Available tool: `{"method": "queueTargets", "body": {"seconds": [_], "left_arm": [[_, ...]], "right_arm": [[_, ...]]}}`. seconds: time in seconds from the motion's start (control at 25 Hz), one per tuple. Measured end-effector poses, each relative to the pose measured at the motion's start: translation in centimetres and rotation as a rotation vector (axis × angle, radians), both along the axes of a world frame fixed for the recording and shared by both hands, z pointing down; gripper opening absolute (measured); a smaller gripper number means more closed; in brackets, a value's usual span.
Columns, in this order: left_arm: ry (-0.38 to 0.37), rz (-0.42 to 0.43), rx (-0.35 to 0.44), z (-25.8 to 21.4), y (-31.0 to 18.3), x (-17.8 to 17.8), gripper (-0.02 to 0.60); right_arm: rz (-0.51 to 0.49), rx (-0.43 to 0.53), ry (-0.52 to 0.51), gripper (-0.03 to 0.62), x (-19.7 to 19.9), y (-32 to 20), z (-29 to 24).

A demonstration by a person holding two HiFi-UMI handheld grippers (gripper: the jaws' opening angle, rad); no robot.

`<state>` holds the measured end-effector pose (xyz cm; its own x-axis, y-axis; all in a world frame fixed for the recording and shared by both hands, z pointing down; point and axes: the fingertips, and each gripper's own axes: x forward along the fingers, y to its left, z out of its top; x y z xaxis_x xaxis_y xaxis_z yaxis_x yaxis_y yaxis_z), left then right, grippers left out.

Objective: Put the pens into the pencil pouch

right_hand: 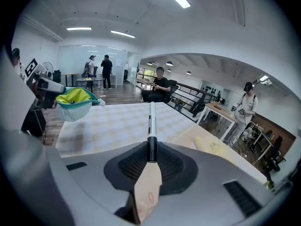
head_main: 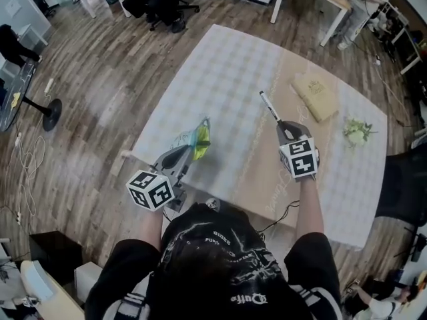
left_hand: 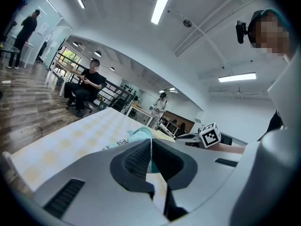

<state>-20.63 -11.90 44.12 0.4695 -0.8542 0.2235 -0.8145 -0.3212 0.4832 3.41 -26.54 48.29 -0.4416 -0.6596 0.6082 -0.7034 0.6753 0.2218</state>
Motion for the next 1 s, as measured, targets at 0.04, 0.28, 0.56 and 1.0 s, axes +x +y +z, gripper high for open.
{"method": "queueTargets", "body": {"seconds": [0.04,0.28,0.56,1.0], "left_arm": [[-0.004,0.013,0.0,0.1,0.0,0.4,0.028],[-0.023,0.094,0.001,0.1,-0.2,2.6,0.028],[-0.02,0.195,0.004,0.3,-0.4,6.0,0.028],[-0.087,0.337,0.022,1.4,-0.4,10.3,0.028]], "right_arm": [[0.005,0.008,0.001,0.067,0.3,0.6,-0.3],[0.019,0.056,0.069,0.067,2.2,4.3,-2.0],[0.032,0.07,0.138,0.067,4.0,8.0,-2.5],[0.064,0.082,0.189,0.067,5.3,12.7,-3.1]]}}
